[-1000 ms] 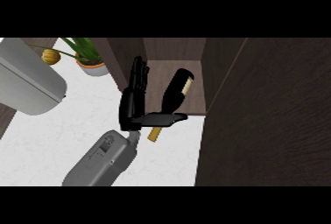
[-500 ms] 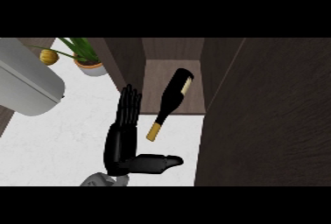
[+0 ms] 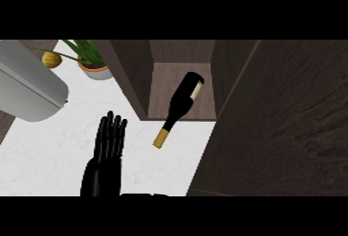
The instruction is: Pick up the wine, place it into the cabinet and close the cabinet
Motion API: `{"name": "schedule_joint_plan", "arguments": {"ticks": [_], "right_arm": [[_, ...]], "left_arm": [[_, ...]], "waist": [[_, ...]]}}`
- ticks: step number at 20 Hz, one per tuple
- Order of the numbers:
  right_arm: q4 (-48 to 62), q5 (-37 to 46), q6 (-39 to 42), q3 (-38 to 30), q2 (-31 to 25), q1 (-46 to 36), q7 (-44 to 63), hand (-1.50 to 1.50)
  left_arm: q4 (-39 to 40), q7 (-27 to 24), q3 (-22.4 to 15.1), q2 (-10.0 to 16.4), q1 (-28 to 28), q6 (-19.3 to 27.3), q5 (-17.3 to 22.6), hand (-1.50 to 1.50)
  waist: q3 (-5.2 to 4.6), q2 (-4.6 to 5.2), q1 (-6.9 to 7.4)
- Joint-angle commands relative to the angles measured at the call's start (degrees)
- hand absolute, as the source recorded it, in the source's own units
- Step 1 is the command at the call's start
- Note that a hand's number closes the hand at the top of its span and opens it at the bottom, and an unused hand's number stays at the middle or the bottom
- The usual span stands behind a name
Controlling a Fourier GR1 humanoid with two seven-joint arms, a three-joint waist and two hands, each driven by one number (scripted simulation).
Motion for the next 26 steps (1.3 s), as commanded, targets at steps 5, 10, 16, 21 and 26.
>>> {"name": "schedule_joint_plan", "arguments": {"ticks": [5, 10, 16, 21, 26], "right_arm": [[-11.33, 0.91, -0.53, 12.85, 1.59, -3.76, 10.05, 1.50], [-6.69, 2.58, -3.45, 15.39, 6.52, -9.37, 13.00, 1.50], [0.50, 4.61, -7.37, 20.59, 14.54, -15.17, 17.50, 1.50], [6.23, 4.89, -16.17, 22.42, 15.16, -24.97, 17.86, 1.50], [13.79, 3.44, -26.33, 20.37, 15.18, -37.56, 16.43, 1.50]], "left_arm": [[-7.77, -0.92, 4.73, 8.20, 8.36, -4.67, 2.75, -1.50], [-13.11, -2.87, 8.90, 13.02, 15.78, -9.13, 6.09, -1.50], [-14.97, -4.16, 14.74, 17.10, 21.04, -14.52, 10.65, -1.50], [-13.95, -5.50, 20.09, 19.08, 23.17, -20.05, 14.61, -1.50], [-14.78, -3.22, 26.30, 22.88, 23.52, -24.39, 19.44, -1.50]], "waist": [[-0.21, -0.07, 0.09], [-0.23, -0.12, 0.92], [-0.33, -0.33, 1.60], [-0.32, -0.09, 1.76], [-0.34, 0.24, 2.32]]}}
